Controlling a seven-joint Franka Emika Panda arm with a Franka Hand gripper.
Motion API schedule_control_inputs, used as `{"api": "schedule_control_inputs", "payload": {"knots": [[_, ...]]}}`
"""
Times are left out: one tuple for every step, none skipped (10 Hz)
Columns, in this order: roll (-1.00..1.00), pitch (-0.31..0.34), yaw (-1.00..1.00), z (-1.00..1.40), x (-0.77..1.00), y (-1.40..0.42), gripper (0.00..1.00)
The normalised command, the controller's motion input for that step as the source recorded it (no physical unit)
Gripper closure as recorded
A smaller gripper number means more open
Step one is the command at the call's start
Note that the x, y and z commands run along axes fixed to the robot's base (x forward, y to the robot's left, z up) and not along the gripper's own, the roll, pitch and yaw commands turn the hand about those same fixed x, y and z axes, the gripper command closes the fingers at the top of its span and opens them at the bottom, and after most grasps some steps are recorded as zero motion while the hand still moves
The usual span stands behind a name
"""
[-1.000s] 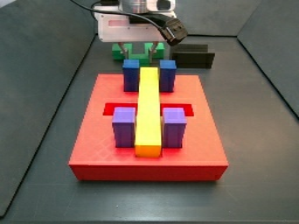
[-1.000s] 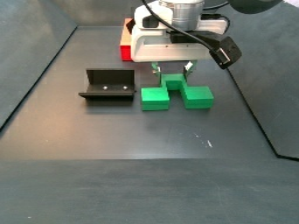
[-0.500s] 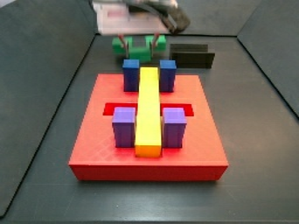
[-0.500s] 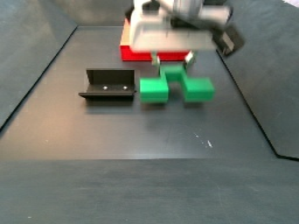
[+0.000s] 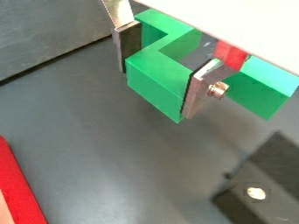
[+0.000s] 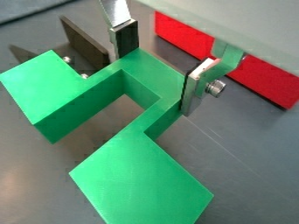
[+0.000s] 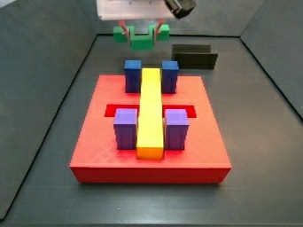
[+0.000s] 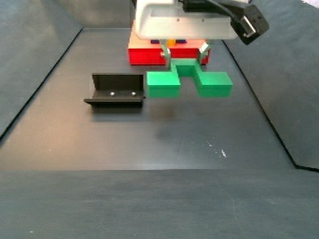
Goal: Pick up the green object. Move up. Place the green object on the fixture. Regrasp the green object. Move to above the board. Insert the green object.
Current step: Place the green object on the fixture.
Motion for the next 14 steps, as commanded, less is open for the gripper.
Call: {"api": "schedule_control_inputs", "payload": {"knots": [[-0.4,0.343,-0.14,1.0,0.9,0.0,1.0],[-0.45,0.277,-0.08,0.97,0.9,0.0,1.0],[-0.55,0.294,-0.06,0.87,0.84,0.0,1.0],[-0.64,0.297,-0.1,0.75,0.87,-0.04,1.0],[-0.86,0.031,-0.02,0.46,0.74,0.0,1.0],[-1.0,-0.183,0.0,0.19,0.6,0.01,1.0],[-1.0,-0.251,-0.01,0.11,0.57,0.07,1.0],[-1.0,-0.32,-0.03,0.05,0.55,0.14,1.0],[-1.0,-0.349,-0.06,0.04,0.55,0.14,1.0],[-1.0,-0.406,-0.12,0.07,0.53,0.17,1.0],[-1.0,-0.397,-0.14,0.07,0.55,0.18,1.0],[-1.0,-0.229,-0.17,0.0,0.66,0.14,1.0],[-1.0,-0.1,-0.23,0.0,0.68,0.1,1.0],[-1.0,0.0,-0.25,0.0,0.72,0.05,1.0]]}}
